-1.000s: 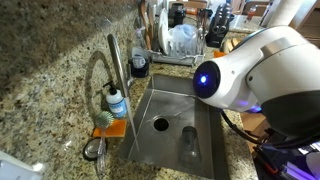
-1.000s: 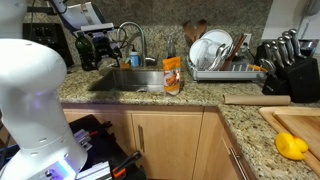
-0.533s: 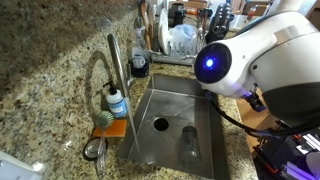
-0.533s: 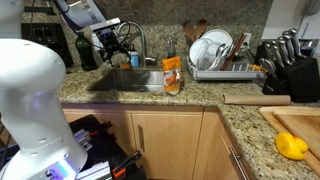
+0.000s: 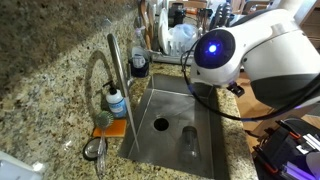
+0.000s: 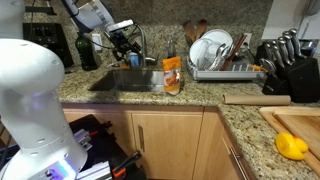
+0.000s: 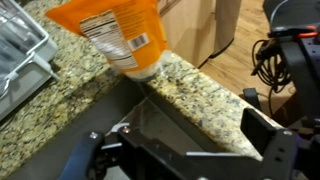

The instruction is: Close the faucet

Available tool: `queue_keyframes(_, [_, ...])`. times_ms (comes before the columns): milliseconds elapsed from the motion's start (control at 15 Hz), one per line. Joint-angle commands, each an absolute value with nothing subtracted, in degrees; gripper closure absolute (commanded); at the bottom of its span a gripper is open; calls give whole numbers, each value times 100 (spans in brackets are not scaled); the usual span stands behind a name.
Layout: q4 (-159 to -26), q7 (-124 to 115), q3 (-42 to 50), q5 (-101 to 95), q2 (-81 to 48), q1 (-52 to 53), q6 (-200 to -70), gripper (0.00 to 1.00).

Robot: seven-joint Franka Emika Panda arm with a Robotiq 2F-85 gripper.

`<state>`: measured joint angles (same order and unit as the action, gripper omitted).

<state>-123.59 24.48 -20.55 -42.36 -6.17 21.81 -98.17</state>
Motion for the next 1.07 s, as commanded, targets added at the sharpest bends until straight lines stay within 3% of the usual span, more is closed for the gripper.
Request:
queue_keyframes(0, [-12204,3506,-1878,-4927,-646,1866,-10736,0])
queue_keyframes(400, [-11952,4225,-1636,-5352,-1514,1524,-13204,0])
queue_keyframes(467, [-12095,4020,-1622,-5287,-1154,1590,-12732,0])
queue_keyframes(733, [-11998,3993,-1576,-5398,-1578,1585,-13113,0])
queue_keyframes(1000, [-12035,5117,-1459,-5684,-1659,1181,-14778,0])
